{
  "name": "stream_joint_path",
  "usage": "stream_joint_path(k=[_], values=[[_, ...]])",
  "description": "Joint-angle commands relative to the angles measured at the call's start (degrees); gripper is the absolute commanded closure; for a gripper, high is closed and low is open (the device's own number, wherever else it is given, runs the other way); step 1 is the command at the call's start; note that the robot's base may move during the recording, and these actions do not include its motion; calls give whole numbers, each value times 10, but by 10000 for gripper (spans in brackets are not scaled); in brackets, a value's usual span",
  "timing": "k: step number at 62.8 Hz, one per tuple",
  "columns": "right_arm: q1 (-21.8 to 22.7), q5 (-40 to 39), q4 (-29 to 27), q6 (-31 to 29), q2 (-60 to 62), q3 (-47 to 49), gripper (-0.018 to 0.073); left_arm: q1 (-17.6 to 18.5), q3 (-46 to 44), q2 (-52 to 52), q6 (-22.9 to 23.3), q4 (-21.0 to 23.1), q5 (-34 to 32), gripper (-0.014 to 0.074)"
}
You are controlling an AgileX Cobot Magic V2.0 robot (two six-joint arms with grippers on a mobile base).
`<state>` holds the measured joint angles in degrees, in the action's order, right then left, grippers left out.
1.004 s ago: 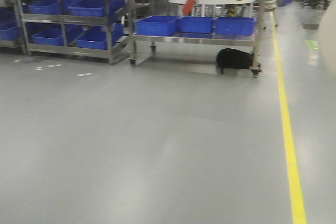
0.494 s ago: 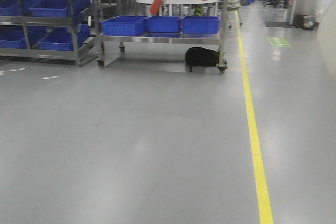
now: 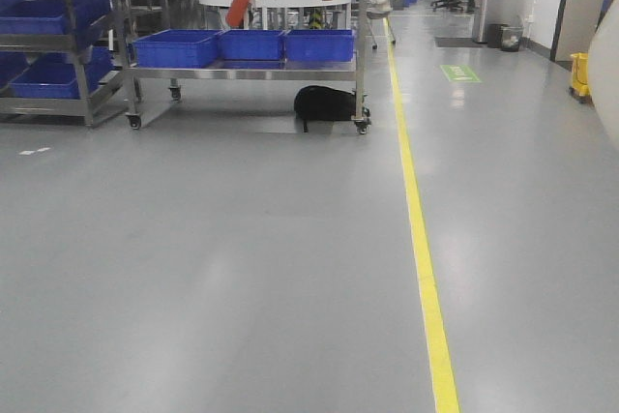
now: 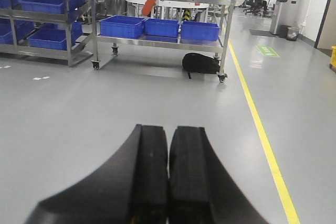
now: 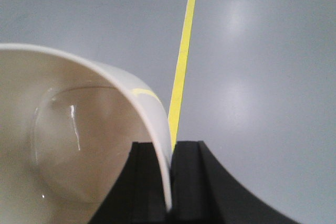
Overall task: Move white bin to right shelf second layer
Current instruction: 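Drive the base away from the table holding the bin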
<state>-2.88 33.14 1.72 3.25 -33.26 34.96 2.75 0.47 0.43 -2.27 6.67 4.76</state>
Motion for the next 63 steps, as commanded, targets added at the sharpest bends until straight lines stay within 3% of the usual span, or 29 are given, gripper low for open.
stream_joint_path(k=[1,63], values=[[2,-52,2,5,1,18,504,4,16,11,3,0,-48,512],[2,-52,2,5,1,18,504,4,16,11,3,0,-48,512]])
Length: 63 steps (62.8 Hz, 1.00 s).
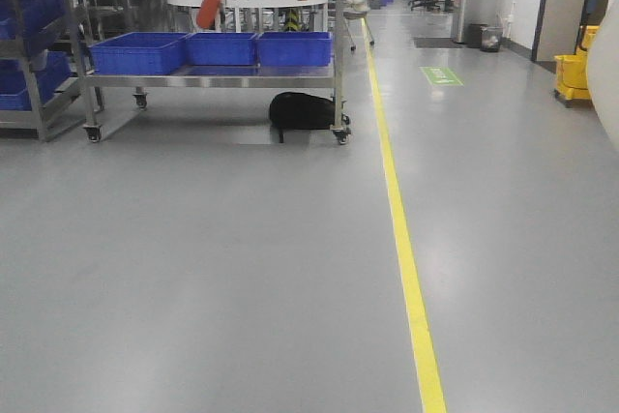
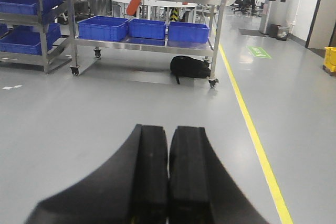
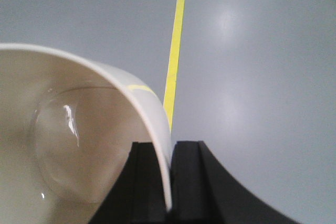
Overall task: Move white bin to right shelf second layer
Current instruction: 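Drive the base away from the table holding the bin, then drive along the aisle toward the windows carrying the bin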
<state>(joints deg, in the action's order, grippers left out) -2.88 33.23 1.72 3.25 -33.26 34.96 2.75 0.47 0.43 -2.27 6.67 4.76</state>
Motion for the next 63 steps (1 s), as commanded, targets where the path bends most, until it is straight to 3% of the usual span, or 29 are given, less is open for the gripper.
stream_joint_path(k=[1,63], values=[[2,-53,2,5,1,18,504,4,16,11,3,0,-48,512],[2,-53,2,5,1,18,504,4,16,11,3,0,-48,512]])
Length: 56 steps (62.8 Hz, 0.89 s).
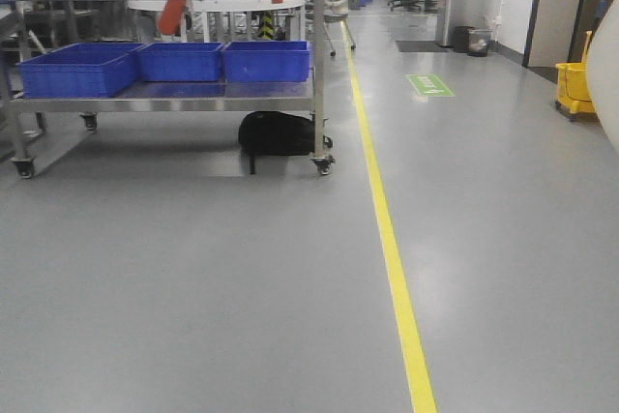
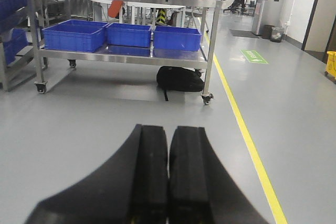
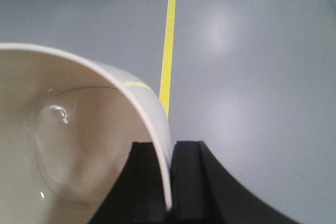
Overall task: Move white bin to right shelf second layer
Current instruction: 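Drive along the aisle toward the windows carrying the bin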
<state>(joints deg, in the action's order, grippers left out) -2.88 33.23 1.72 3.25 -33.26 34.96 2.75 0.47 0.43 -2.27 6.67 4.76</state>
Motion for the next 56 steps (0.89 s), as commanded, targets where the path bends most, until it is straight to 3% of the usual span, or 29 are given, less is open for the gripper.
stream_joint_path(k=[1,56], values=[[2,-53,2,5,1,18,504,4,16,11,3,0,-48,512],[2,-53,2,5,1,18,504,4,16,10,3,0,-48,512]])
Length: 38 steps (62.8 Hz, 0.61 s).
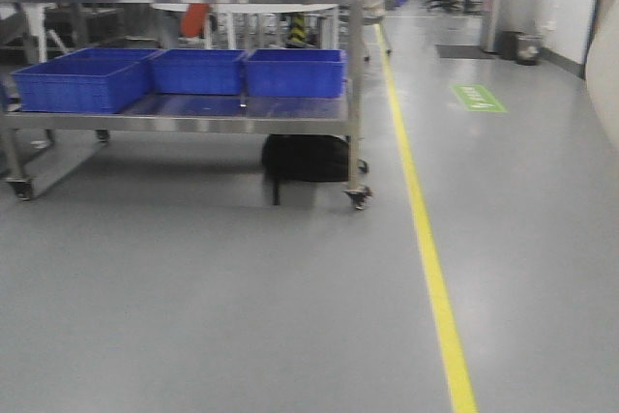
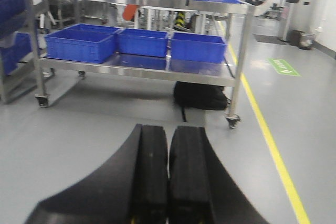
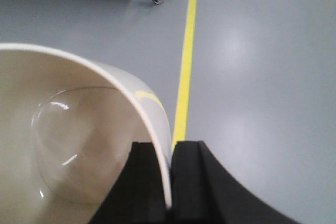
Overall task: Move white bin to right shelf second layer
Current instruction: 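Drive along the aisle toward the windows carrying the bin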
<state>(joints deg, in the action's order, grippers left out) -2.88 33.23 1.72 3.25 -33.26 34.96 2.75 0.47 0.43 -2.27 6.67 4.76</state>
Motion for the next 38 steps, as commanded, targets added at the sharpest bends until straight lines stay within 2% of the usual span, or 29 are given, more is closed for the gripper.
stream_joint_path(k=[1,38], values=[[2,-53,2,5,1,18,504,4,16,10,3,0,-48,512],[2,-53,2,5,1,18,504,4,16,10,3,0,-48,512]])
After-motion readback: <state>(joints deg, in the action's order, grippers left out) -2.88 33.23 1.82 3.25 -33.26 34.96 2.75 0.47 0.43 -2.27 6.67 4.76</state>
